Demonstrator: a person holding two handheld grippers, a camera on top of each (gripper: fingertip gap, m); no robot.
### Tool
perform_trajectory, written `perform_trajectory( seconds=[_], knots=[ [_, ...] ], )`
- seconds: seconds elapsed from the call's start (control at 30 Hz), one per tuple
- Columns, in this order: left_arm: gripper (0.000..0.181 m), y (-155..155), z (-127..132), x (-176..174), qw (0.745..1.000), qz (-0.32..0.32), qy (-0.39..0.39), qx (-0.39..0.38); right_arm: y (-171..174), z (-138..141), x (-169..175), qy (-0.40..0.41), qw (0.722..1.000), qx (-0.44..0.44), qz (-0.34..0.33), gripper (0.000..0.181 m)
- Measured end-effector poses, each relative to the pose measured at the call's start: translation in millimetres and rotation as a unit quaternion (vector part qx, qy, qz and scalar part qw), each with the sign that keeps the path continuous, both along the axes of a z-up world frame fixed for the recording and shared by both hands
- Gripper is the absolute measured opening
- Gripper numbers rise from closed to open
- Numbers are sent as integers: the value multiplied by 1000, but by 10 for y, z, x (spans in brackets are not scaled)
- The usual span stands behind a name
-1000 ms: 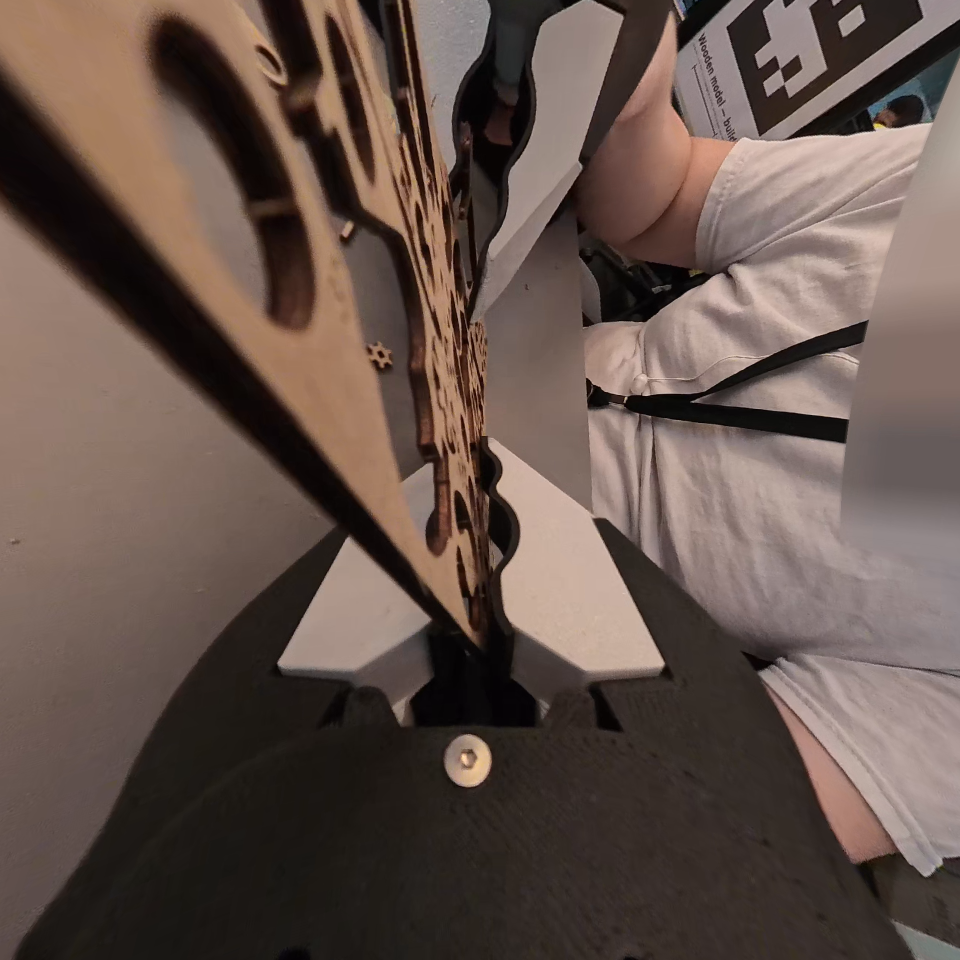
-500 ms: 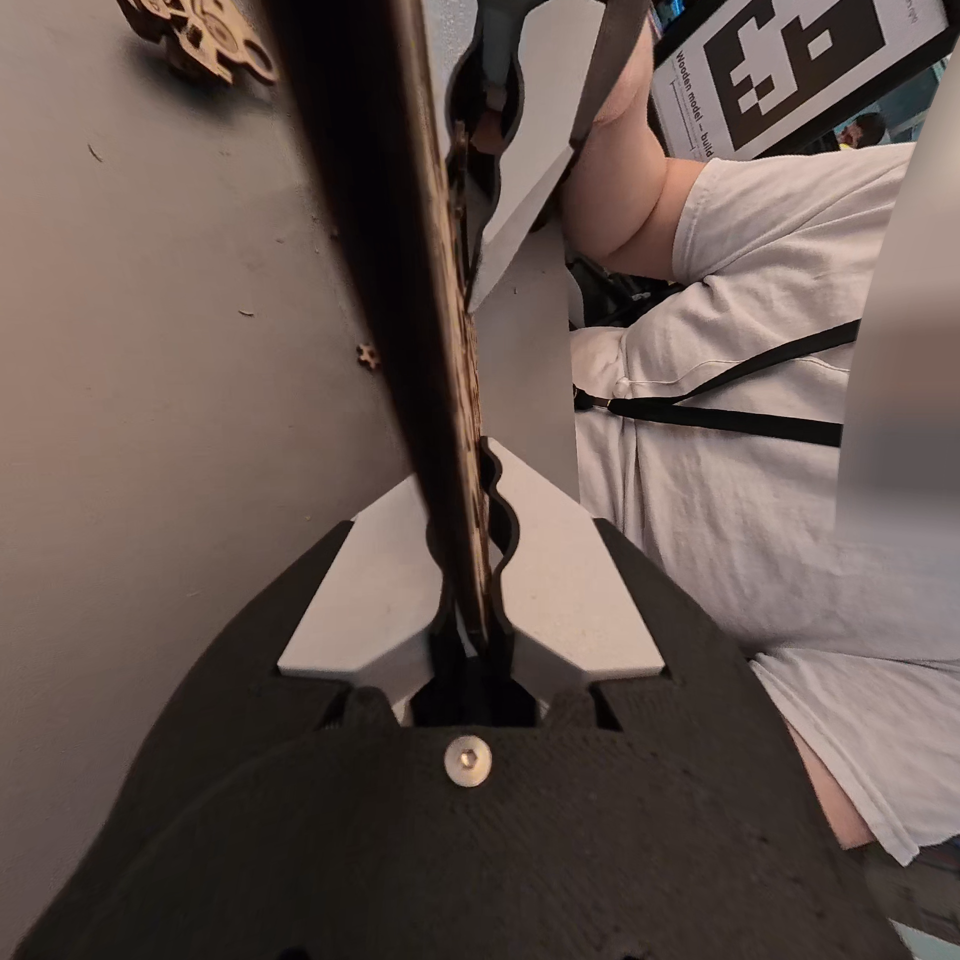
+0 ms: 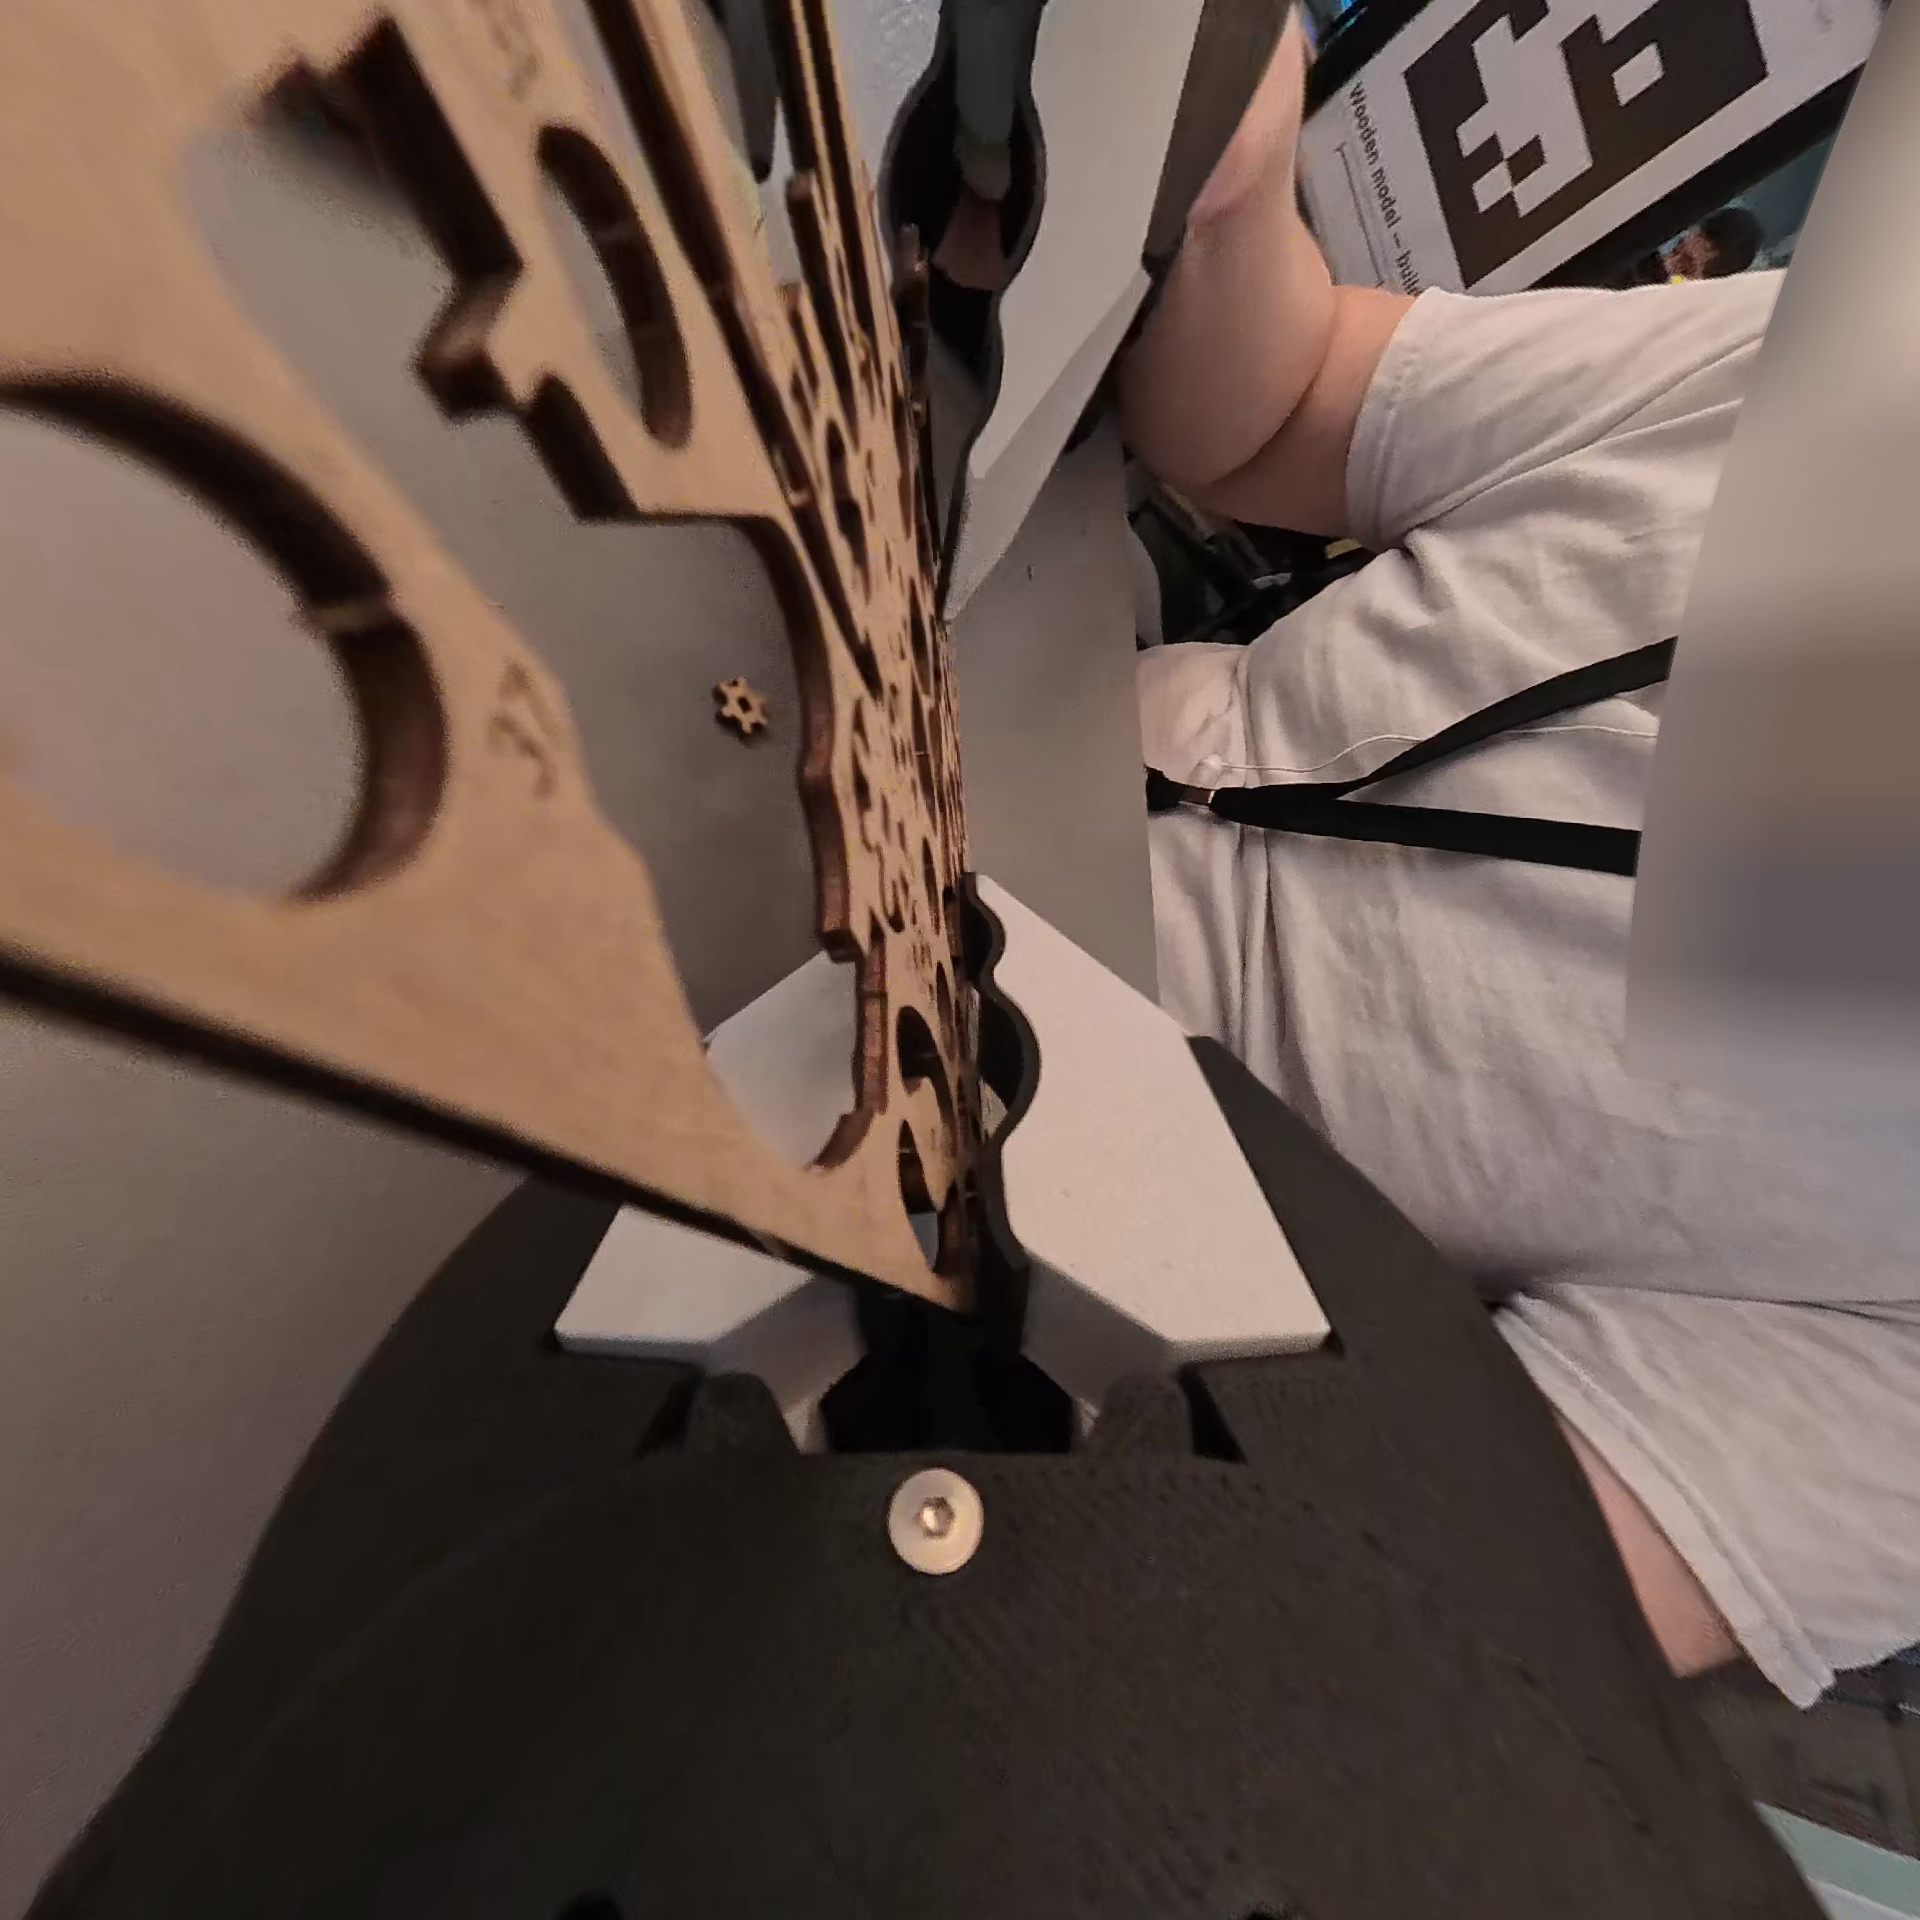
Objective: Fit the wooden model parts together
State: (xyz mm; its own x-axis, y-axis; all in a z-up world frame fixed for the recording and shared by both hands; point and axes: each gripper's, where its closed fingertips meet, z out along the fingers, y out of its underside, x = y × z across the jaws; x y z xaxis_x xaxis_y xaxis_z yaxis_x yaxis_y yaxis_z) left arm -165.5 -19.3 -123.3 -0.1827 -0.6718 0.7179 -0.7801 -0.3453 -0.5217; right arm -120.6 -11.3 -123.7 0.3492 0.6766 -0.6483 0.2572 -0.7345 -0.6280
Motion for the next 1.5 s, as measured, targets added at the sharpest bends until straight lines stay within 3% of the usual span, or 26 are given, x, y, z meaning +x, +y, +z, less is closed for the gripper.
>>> perform_trajectory(
  seconds=[0.47, 0.83, 1.37, 1.5],
  knots=[
    [0, -27, -12, -12, 1000, -9, 3, -3, -51, 26, -24, 20, 1000, -10, 9, 11],
    [1, -47, 1, -4, 1000, -13, 5, -4, -52, -66, 1, -21, 1000, 4, 18, 14],
    [2, -103, 18, -26, 998, -26, -8, 54, -59, -53, -20, -18, 1000, -19, 13, 9],
    [1, -34, 50, -46, 1000, -10, -13, 23, -22, 63, -19, -5, 998, 60, 12, 14]
  ],
)
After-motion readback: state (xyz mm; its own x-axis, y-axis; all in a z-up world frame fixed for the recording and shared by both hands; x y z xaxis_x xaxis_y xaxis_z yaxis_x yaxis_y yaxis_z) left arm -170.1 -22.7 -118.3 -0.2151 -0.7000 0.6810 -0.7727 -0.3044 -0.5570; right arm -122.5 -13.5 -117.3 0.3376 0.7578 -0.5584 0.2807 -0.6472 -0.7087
